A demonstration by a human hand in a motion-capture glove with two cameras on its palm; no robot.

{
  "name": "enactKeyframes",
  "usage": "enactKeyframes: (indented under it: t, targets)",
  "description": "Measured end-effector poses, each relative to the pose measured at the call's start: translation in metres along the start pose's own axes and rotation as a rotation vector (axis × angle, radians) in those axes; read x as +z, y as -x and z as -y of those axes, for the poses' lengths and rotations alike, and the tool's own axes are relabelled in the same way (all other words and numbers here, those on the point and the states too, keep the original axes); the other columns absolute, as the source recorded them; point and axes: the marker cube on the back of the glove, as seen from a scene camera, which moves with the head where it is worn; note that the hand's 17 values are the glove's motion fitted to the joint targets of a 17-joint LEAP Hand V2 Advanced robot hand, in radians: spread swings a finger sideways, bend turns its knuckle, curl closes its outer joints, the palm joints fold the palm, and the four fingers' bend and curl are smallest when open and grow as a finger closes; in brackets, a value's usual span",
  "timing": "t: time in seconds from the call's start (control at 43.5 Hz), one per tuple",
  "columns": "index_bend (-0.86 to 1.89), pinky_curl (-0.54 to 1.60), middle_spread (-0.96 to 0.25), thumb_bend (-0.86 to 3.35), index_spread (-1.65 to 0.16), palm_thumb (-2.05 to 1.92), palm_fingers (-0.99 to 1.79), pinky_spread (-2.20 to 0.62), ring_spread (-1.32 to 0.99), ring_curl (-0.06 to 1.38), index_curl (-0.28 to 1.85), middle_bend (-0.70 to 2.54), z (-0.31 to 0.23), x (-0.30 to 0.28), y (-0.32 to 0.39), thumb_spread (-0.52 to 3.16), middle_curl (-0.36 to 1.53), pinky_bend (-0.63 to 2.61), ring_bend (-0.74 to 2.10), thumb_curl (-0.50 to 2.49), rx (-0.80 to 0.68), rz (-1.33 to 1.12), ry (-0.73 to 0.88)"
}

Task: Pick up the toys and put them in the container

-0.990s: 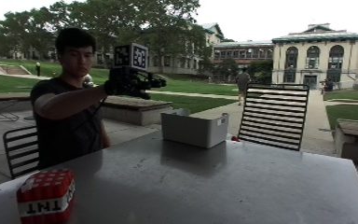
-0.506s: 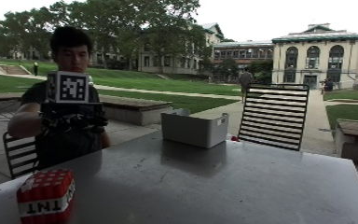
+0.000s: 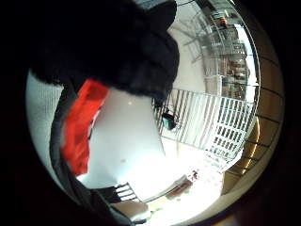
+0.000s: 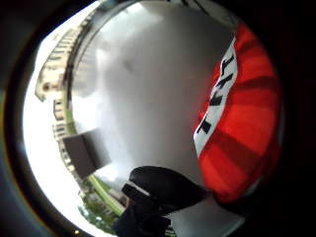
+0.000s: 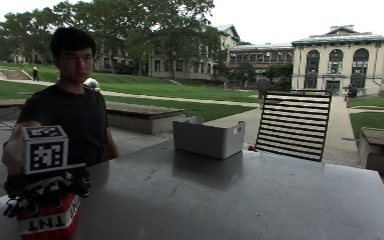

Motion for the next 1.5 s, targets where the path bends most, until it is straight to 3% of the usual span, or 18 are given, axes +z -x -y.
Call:
enactKeyframes:
  t: [0.253,0.483,0.69,0.805,1.059,1.289,1.381,1.496]
  targets:
    - [0.18,0.34,-0.03,0.02,-0.35,0.08,-0.10,0.05,0.03,0.29,0.13,0.08,0.002,0.048,-0.011,0.95,0.27,1.23,0.21,0.26,0.042,-0.006,0.123]
    - [0.33,0.31,-0.12,0.29,-0.36,0.54,0.47,-0.24,-0.22,0.40,0.22,0.17,-0.004,0.053,-0.016,1.14,0.24,1.13,0.62,0.34,0.063,0.005,0.063]
    - [0.82,0.24,-0.30,0.44,-0.28,0.74,1.14,-0.40,-0.42,0.38,0.38,0.52,-0.006,0.039,-0.015,1.27,0.36,0.82,0.57,0.38,0.125,-0.040,-0.070]
    - [0.91,0.24,-0.34,0.50,-0.22,0.85,1.39,-0.46,-0.46,0.44,0.47,0.75,-0.011,0.034,-0.013,1.25,0.46,0.74,0.71,0.42,0.147,-0.026,-0.131]
    - [0.85,0.29,-0.31,0.59,-0.20,1.04,1.33,-0.50,-0.40,0.52,0.56,1.00,-0.017,0.011,0.028,0.97,0.55,0.73,1.04,0.57,0.124,0.063,-0.161]
    - [0.67,0.37,-0.35,0.36,-0.23,0.77,1.00,-0.49,-0.41,0.55,0.61,0.85,-0.024,-0.104,0.105,0.71,0.54,0.93,1.15,0.61,0.190,0.059,-0.304]
    - [0.62,0.39,-0.38,0.35,-0.24,0.75,0.96,-0.48,-0.42,0.54,0.63,0.81,-0.040,-0.155,0.140,0.67,0.54,0.98,1.15,0.64,0.259,0.094,-0.217]
    - [0.55,0.40,-0.40,0.33,-0.27,0.74,0.94,-0.48,-0.43,0.53,0.67,0.78,-0.042,-0.197,0.166,0.64,0.55,1.01,1.15,0.68,0.051,0.082,-0.349]
